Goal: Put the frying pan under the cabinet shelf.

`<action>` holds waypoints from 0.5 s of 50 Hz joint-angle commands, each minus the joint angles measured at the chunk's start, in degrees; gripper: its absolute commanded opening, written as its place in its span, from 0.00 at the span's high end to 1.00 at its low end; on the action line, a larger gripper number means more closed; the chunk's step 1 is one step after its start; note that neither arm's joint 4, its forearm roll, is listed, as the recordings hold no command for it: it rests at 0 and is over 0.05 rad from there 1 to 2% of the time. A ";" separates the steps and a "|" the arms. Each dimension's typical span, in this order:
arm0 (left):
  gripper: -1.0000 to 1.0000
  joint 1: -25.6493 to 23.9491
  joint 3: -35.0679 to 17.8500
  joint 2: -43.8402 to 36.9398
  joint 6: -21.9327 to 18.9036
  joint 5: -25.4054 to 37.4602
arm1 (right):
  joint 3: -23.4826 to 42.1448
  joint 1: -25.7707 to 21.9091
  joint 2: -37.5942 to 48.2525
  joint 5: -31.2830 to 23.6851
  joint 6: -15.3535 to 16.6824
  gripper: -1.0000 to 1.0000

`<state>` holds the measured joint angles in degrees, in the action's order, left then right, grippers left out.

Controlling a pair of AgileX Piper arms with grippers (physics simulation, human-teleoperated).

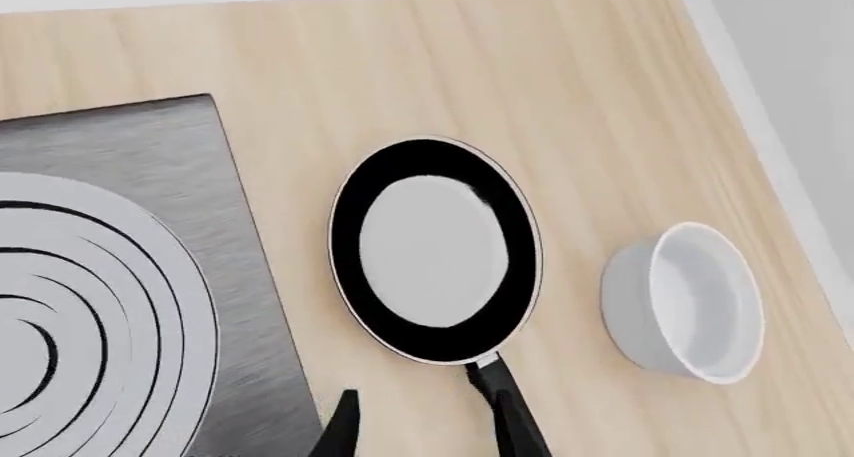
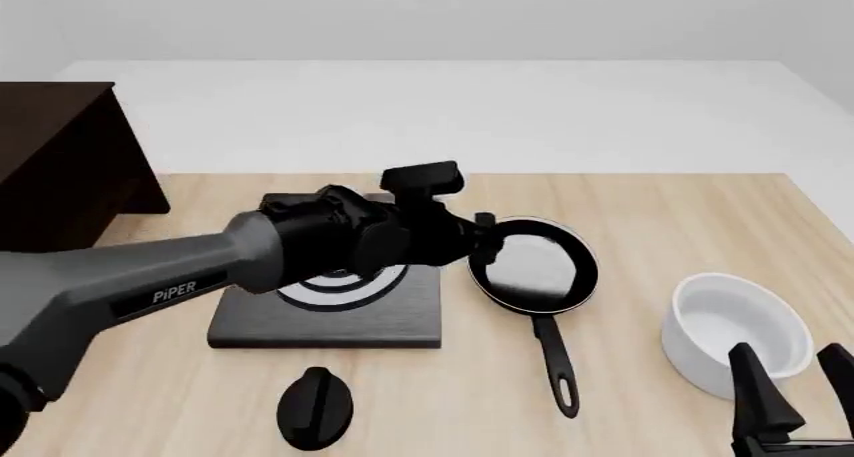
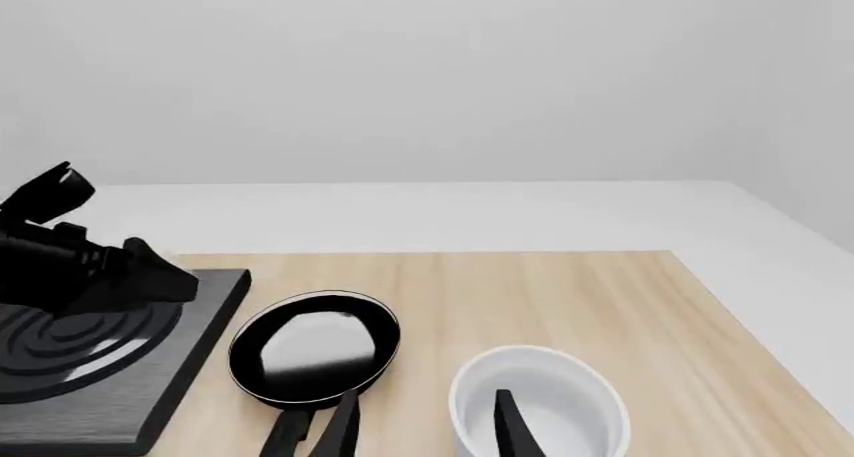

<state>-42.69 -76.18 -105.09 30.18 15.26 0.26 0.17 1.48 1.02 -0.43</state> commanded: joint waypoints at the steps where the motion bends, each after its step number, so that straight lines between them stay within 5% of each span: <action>1: 0.00 -3.94 1.74 -2.31 4.17 -2.83 | -0.03 0.01 0.16 0.19 -0.02 0.00; 25: 0.00 -9.07 5.63 -5.26 9.09 -8.94 | -0.03 0.02 0.30 0.32 0.00 0.00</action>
<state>-49.88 -71.74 -108.85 37.59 8.60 0.21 0.18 1.84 1.42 -0.43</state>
